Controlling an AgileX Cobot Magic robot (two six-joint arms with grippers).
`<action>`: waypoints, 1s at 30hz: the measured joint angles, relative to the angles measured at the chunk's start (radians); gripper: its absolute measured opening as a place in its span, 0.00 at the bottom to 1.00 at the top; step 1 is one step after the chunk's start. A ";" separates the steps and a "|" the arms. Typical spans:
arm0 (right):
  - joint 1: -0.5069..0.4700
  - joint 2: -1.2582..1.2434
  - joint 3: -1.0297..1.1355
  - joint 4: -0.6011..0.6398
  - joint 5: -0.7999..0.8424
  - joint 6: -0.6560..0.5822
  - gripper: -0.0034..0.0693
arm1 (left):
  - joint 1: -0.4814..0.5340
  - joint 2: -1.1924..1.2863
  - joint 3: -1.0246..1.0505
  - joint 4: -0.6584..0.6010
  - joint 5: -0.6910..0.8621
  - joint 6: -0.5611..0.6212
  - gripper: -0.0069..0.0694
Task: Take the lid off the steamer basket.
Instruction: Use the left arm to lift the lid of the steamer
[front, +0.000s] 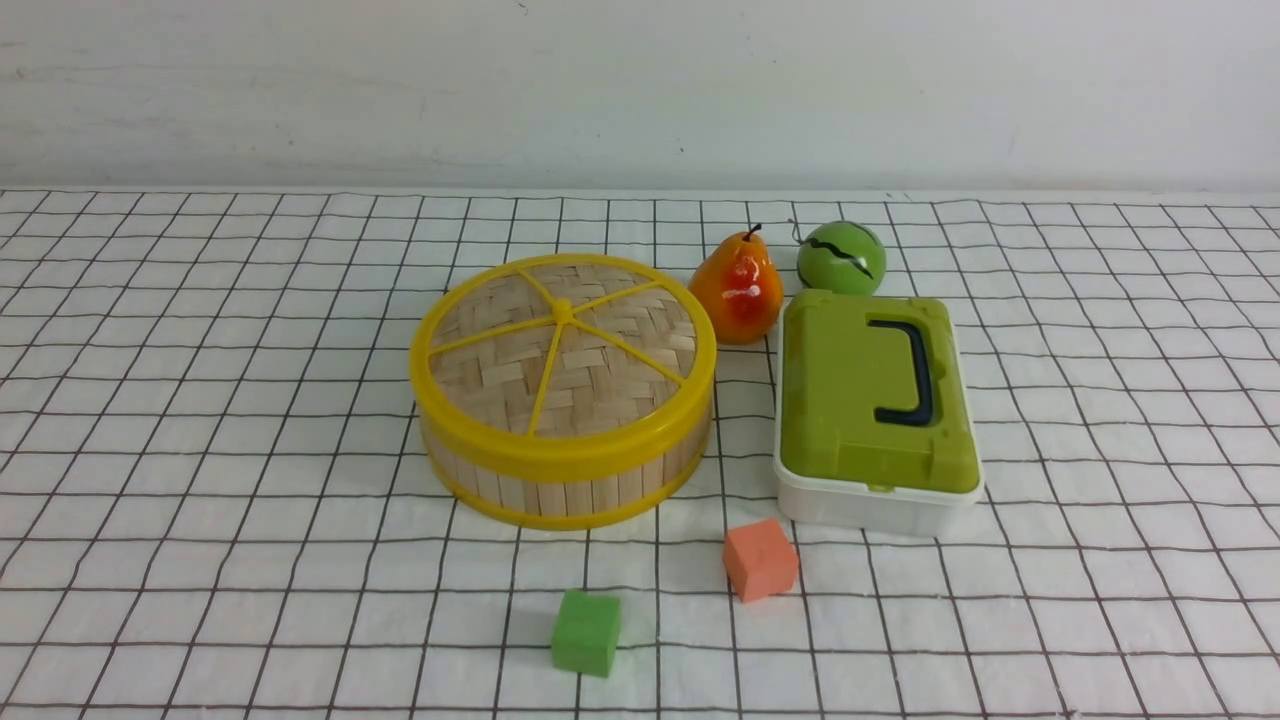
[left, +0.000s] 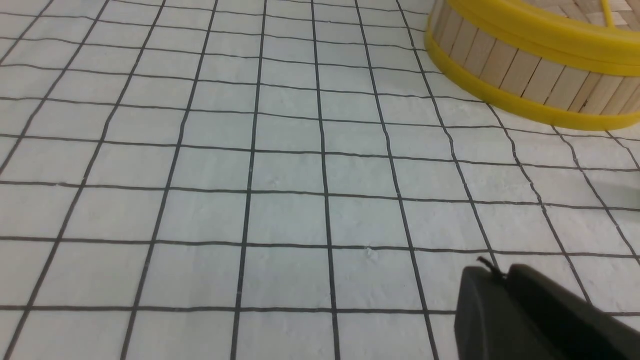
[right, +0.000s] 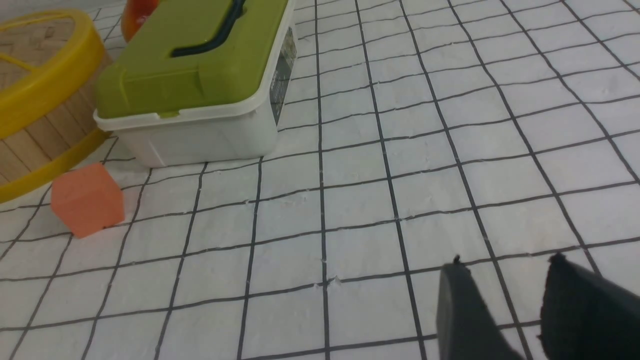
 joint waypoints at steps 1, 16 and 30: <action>0.000 0.000 0.000 0.000 0.000 0.000 0.38 | 0.000 0.000 0.000 0.000 0.000 0.000 0.15; 0.000 0.000 0.000 0.000 0.000 0.000 0.38 | 0.000 0.000 0.000 0.000 -0.341 0.020 0.16; 0.000 0.000 0.000 0.000 0.000 0.000 0.38 | 0.000 0.008 -0.117 -0.130 -0.746 -0.291 0.10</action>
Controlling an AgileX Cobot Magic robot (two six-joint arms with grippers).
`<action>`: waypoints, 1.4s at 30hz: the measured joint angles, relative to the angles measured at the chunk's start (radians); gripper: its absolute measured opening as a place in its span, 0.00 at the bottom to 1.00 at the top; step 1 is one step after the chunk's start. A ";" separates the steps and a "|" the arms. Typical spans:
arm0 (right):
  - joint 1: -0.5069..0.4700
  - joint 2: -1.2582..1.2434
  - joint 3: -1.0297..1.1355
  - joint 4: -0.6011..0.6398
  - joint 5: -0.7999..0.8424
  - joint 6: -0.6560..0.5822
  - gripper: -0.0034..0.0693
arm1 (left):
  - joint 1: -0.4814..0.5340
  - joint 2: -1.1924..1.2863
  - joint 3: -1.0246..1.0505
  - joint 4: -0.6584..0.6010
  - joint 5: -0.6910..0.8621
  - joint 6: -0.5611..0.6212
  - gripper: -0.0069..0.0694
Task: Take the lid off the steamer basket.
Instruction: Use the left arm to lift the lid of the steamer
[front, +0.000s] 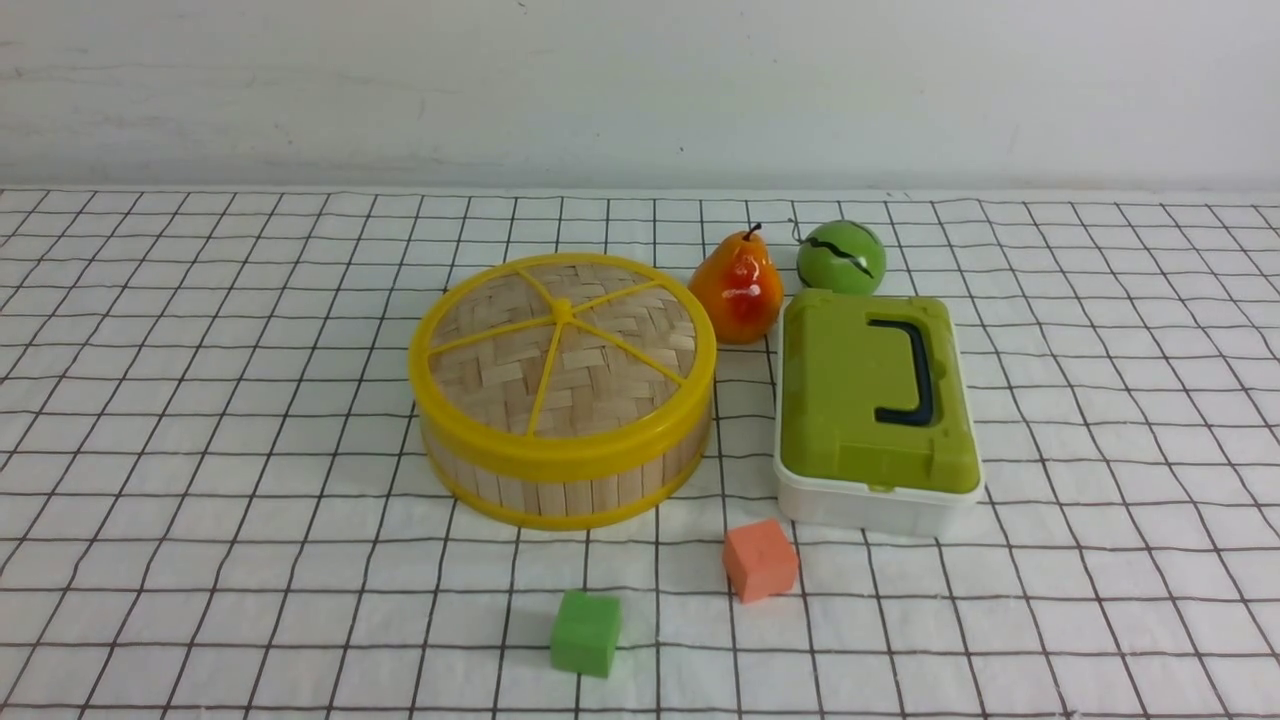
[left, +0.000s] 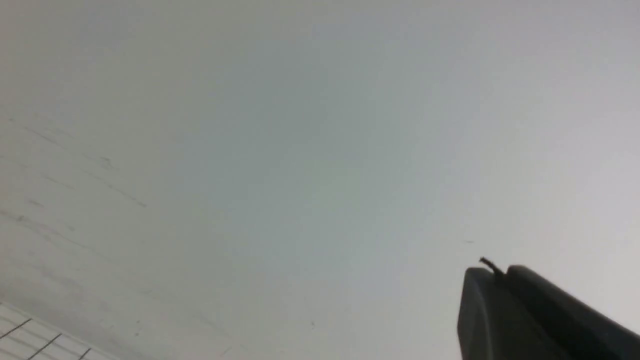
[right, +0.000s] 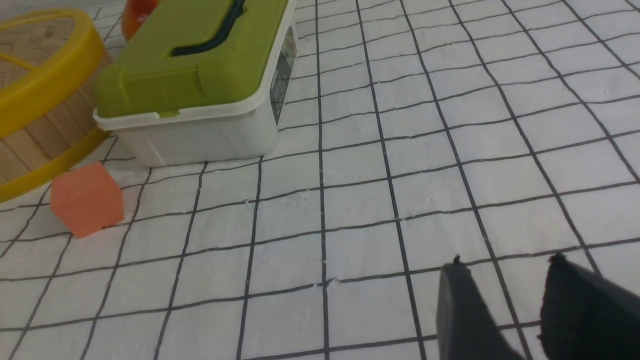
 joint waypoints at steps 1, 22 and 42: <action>0.000 0.000 0.000 0.000 0.000 0.000 0.38 | 0.000 0.021 -0.067 0.005 0.066 0.015 0.07; 0.000 0.000 0.000 0.000 0.000 0.000 0.38 | -0.148 1.174 -0.966 -0.258 0.866 0.445 0.07; 0.000 0.000 0.000 0.000 0.000 0.000 0.38 | -0.371 1.911 -1.727 0.275 1.223 0.131 0.32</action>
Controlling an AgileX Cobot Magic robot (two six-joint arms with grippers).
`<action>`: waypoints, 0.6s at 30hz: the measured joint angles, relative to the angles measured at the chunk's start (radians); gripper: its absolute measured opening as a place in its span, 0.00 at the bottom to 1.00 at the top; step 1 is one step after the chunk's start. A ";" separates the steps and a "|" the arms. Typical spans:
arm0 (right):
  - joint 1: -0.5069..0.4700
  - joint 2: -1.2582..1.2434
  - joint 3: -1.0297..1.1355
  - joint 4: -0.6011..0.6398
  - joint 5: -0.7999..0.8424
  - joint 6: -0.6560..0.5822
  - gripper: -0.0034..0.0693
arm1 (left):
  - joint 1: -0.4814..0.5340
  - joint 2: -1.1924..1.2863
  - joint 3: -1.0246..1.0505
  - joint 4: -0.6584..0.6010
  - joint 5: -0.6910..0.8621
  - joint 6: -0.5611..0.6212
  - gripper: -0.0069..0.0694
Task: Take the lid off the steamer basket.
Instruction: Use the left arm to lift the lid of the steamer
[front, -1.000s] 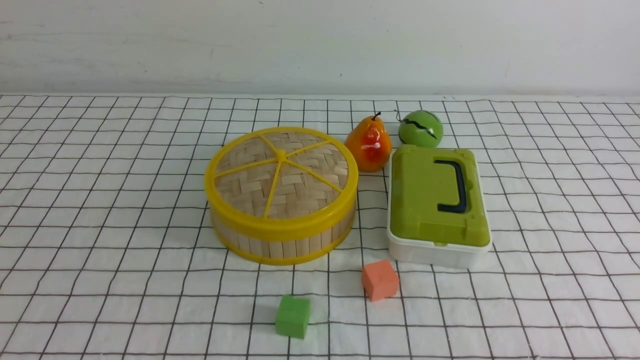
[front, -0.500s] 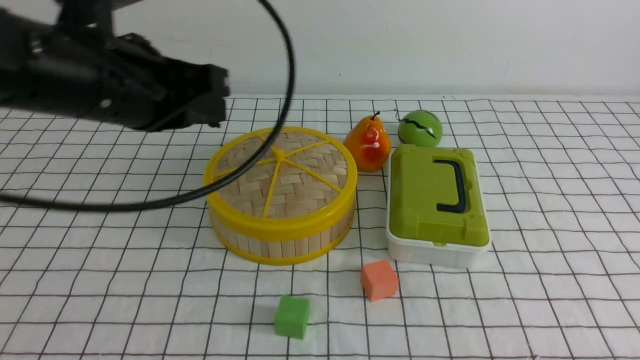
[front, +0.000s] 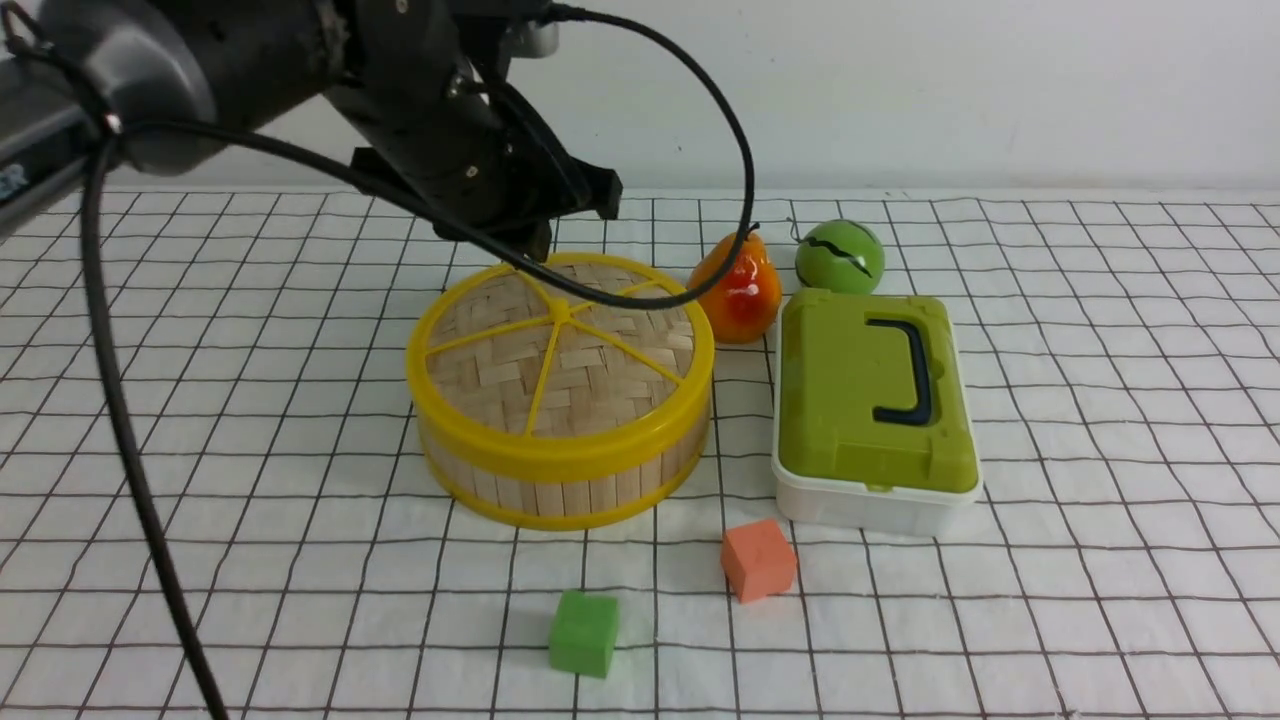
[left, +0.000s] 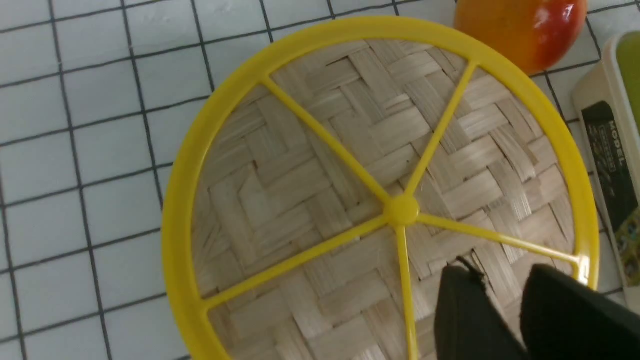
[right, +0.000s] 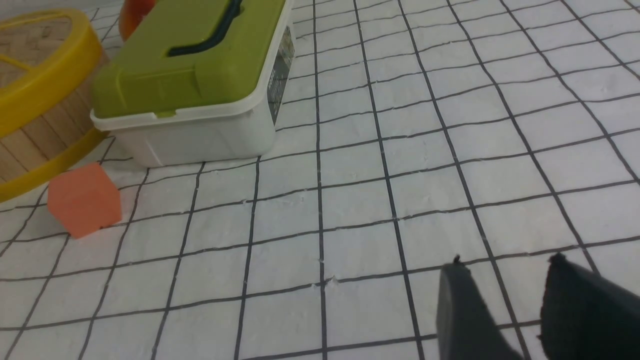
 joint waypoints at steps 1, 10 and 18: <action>0.000 0.000 0.000 0.000 0.000 0.000 0.38 | -0.001 0.019 -0.009 0.000 -0.012 0.008 0.38; 0.000 0.000 0.000 0.000 0.000 0.000 0.38 | -0.009 0.159 -0.061 0.026 -0.044 0.029 0.54; 0.000 0.000 0.000 0.000 0.000 0.000 0.38 | -0.009 0.185 -0.063 0.051 -0.068 0.008 0.38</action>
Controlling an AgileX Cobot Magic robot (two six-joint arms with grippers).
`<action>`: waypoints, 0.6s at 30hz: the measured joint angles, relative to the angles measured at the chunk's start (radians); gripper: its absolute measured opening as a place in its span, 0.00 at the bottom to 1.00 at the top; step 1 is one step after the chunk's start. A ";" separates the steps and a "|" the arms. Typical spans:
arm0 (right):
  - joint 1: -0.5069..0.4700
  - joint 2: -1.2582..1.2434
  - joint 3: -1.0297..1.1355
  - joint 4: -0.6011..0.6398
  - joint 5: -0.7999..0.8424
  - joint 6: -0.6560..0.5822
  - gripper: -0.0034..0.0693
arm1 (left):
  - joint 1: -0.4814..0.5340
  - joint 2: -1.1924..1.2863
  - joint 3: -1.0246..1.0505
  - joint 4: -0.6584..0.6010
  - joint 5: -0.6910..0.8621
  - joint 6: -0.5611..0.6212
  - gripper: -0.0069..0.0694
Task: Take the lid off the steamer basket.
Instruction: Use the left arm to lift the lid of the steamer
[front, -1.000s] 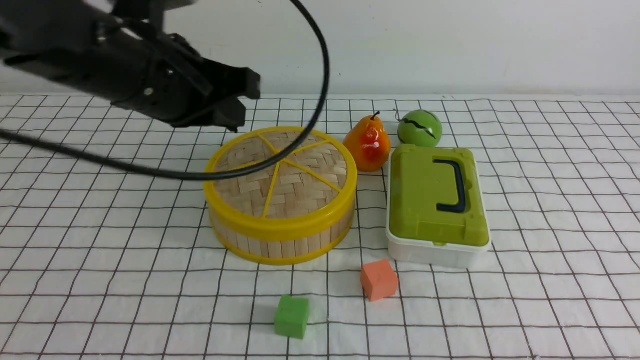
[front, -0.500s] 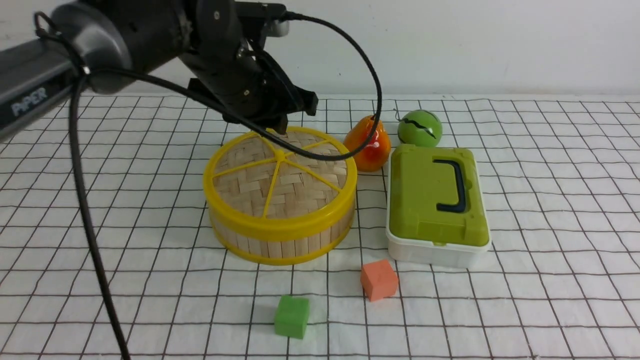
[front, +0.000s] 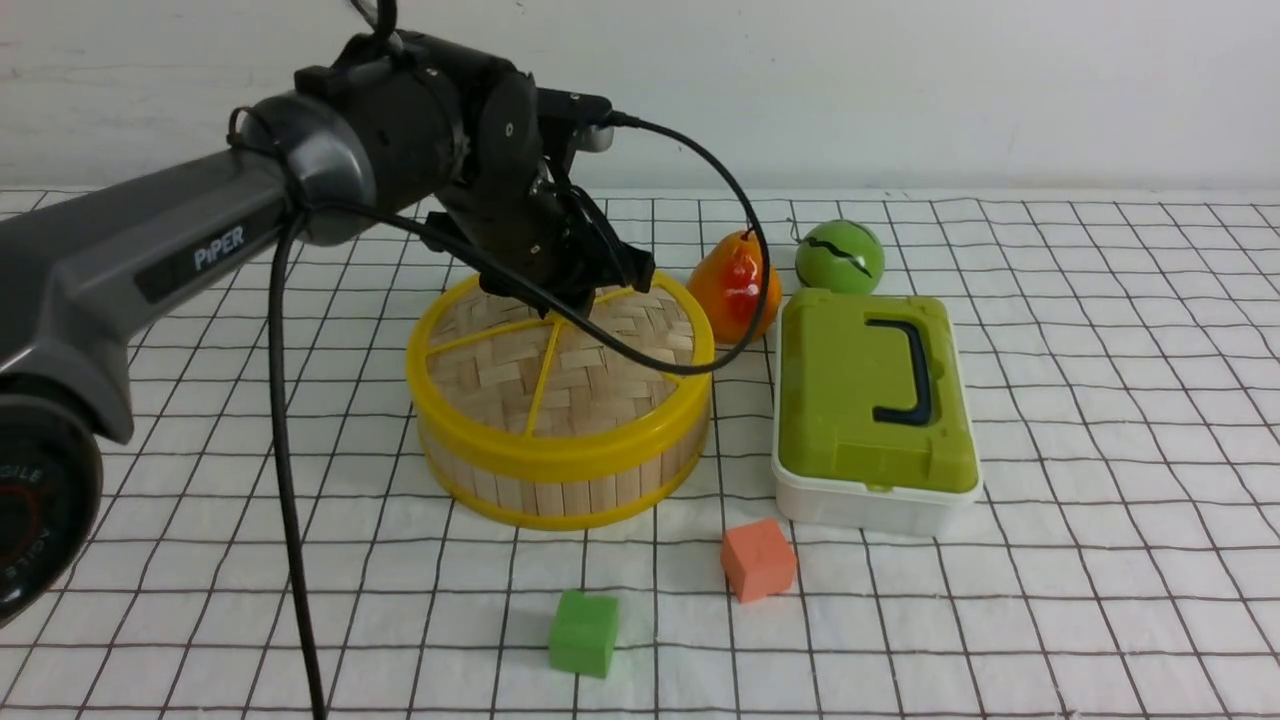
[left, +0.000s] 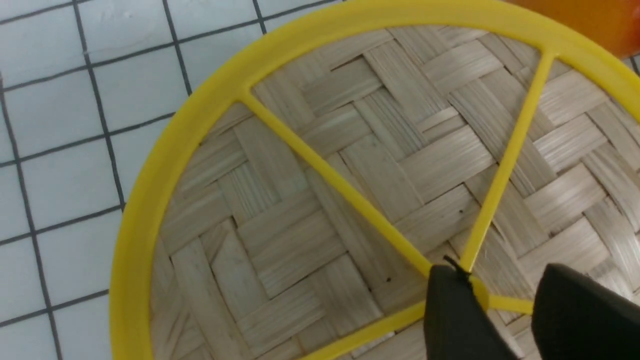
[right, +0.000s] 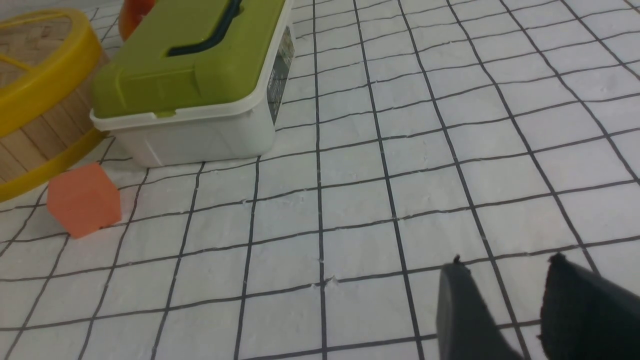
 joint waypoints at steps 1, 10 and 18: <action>0.000 0.000 0.000 0.000 0.000 0.000 0.38 | 0.000 0.010 -0.003 0.007 -0.003 0.000 0.34; 0.000 0.000 0.000 0.000 0.000 0.000 0.38 | 0.000 0.025 -0.008 0.030 -0.006 -0.033 0.23; 0.000 0.000 0.000 0.000 0.000 0.000 0.38 | 0.000 -0.064 0.004 0.082 0.040 -0.050 0.23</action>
